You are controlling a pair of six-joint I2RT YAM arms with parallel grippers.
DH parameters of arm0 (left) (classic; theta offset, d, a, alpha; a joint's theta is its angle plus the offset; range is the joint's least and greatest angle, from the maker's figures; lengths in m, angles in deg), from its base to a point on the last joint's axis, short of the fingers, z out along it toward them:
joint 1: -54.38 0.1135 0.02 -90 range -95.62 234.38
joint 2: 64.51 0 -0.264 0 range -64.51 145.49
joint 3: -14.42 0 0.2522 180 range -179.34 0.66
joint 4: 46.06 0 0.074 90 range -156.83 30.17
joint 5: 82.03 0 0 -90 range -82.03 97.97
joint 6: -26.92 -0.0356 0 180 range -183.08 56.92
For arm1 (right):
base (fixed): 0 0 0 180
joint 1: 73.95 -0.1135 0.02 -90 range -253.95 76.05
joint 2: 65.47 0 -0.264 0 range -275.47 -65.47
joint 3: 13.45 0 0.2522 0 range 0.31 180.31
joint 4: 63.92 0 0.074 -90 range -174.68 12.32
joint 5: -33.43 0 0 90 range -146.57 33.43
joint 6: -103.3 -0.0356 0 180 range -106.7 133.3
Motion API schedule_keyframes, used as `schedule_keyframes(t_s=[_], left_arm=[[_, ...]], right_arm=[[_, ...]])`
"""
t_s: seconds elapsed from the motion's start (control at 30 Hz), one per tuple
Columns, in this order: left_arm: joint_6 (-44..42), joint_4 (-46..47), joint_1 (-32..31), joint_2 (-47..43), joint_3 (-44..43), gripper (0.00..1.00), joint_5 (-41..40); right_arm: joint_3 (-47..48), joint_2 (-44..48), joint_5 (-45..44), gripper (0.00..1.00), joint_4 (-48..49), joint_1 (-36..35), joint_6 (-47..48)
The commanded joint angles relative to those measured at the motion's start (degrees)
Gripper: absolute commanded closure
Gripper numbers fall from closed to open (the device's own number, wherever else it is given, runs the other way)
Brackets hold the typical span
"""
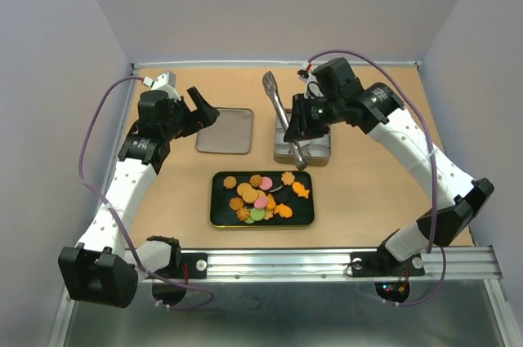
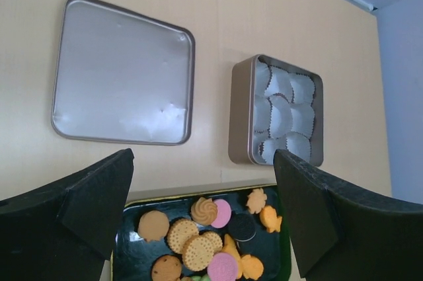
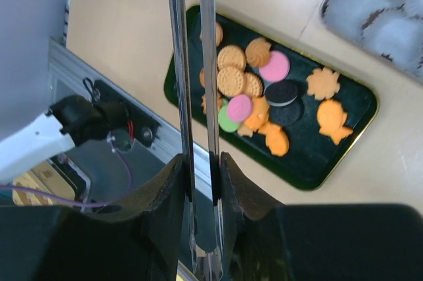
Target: Pack the cookies
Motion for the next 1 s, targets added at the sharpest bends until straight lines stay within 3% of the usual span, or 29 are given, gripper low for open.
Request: schedule_keyframes(t_s=[0.0,0.13,0.3,0.5,0.97], left_arm=[[-0.90,-3.75,-0.06,0.54,-2.09,0.02,-2.88],[-3.37,-7.02,-0.06,0.01,-3.68,0.05,-7.54],[-4.16,-10.36,-0.06,-3.41,-5.96,0.07,-12.19],[-6.10,-15.19,-0.15,-4.30,-7.55,0.07,-18.00],[-5.22,-15.55,-0.15,-6.14,-5.88,0.08,-17.65]], right_arm=[[6.32,-2.54,1.21,0.71,-8.87,-6.63,-1.11],[9.07,-8.00,-5.55,0.69,-15.66,-13.59,-0.05],[6.43,-10.38,-9.96,0.65,-16.11,-15.71,-0.92],[7.04,-12.49,-7.33,0.64,-14.61,-17.11,-1.19],[9.15,-15.13,-6.36,0.64,-11.62,-20.37,-4.26]])
